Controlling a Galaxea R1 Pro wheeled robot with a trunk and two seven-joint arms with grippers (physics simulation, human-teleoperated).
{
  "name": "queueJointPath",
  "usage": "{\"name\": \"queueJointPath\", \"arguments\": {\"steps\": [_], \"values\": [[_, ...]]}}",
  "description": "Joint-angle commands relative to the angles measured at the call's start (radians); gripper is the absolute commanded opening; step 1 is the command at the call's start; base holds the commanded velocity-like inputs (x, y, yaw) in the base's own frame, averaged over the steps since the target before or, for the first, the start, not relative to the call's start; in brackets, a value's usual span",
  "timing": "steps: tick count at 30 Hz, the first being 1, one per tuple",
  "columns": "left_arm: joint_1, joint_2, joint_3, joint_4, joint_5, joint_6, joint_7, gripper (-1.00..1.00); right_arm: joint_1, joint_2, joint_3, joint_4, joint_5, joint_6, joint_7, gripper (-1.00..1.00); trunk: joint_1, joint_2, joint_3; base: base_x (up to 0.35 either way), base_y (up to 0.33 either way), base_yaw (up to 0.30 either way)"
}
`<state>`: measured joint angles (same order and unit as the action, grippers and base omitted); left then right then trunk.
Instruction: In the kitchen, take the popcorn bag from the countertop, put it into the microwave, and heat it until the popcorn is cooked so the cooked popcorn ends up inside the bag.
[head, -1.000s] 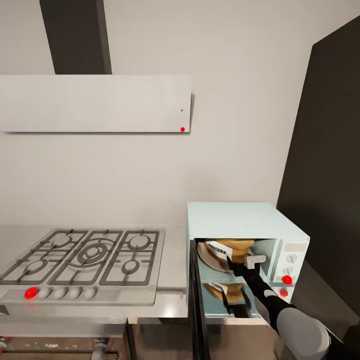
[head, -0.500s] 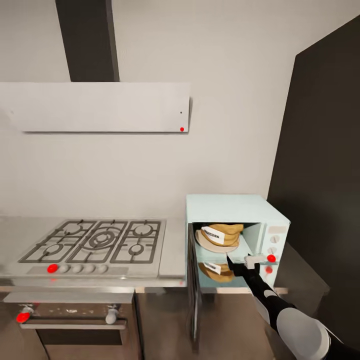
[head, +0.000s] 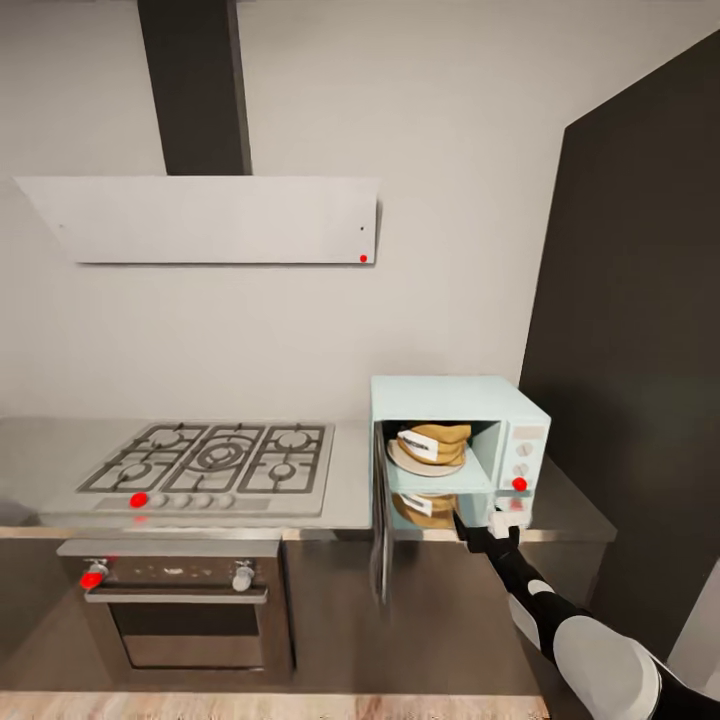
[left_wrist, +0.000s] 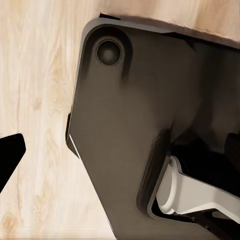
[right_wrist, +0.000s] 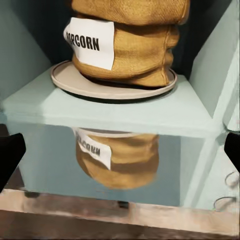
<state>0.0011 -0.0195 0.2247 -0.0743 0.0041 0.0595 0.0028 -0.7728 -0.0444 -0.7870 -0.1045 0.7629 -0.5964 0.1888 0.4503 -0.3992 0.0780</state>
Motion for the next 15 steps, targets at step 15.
{"name": "queueJointPath", "arguments": {"steps": [15], "values": [[0.000, 0.000, 0.006, -0.002, 0.000, 0.005, 0.000, 1.00, 0.009, -0.006, -0.003, 0.082, 0.001, -0.001, 0.006, 1.00, 0.000, -0.001, -0.001, -0.317, 0.000, 0.000]]}}
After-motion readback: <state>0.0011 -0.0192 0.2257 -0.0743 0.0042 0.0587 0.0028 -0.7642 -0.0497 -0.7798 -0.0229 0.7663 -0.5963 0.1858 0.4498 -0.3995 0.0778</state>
